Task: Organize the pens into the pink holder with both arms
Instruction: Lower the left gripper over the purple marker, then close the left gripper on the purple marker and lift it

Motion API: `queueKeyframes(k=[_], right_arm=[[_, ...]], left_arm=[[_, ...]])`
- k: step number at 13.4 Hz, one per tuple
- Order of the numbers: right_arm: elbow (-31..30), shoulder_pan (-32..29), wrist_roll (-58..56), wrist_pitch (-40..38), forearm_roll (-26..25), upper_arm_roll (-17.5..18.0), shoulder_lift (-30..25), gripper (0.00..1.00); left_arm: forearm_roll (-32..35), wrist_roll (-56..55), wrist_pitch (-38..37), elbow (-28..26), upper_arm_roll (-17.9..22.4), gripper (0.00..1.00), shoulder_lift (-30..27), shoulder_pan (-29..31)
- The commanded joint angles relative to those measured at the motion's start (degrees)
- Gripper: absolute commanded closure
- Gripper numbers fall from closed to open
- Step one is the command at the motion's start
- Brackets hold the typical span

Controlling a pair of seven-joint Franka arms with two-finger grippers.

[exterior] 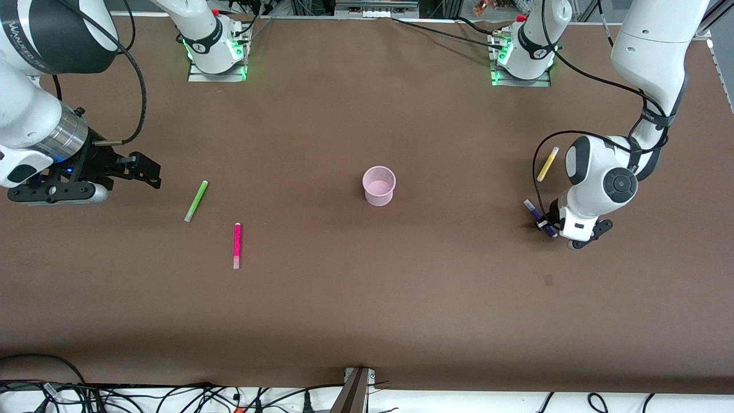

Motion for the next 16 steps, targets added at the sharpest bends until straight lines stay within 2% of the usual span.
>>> queueKeyframes(k=[1, 4, 6, 8, 9, 14, 16], right_arm=[[1.0, 0.0, 0.5, -0.4, 0.2, 0.0, 0.2, 0.0], [1.0, 0.0, 0.5, -0.3, 0.0, 0.0, 0.2, 0.0], [1.0, 0.1, 0.5, -0.3, 0.0, 0.0, 0.2, 0.0], [1.0, 0.1, 0.5, -0.2, 0.0, 0.0, 0.2, 0.0], [1.1, 0.1, 0.5, -0.2, -0.1, 0.0, 0.2, 0.0], [1.1, 0.0, -0.4, -0.2, -0.5, 0.0, 1.0, 0.0], [1.3, 0.1, -0.3, 0.0, -3.8, 0.0, 4.7, 0.0]], left_arm=[[-0.7, 0.9, -0.2, 1.4, -0.1, 1.0, 0.5, -0.1], [-0.6, -0.1, -0.8, 3.0, -1.2, 1.0, -2.3, -0.1], [-0.9, -0.7, -9.5, 7.3, -3.2, 1.0, -6.1, -0.1], [-0.9, -3.5, -19.7, 13.7, -6.8, 1.0, -8.0, 0.0], [-0.9, -6.3, -22.5, 16.1, -8.8, 1.0, -8.6, -0.1], [1.4, -32.5, -22.8, 20.0, -20.9, 1.0, -10.3, -0.3], [6.8, -47.3, -22.2, 21.1, -23.1, 1.0, -9.7, -4.5]])
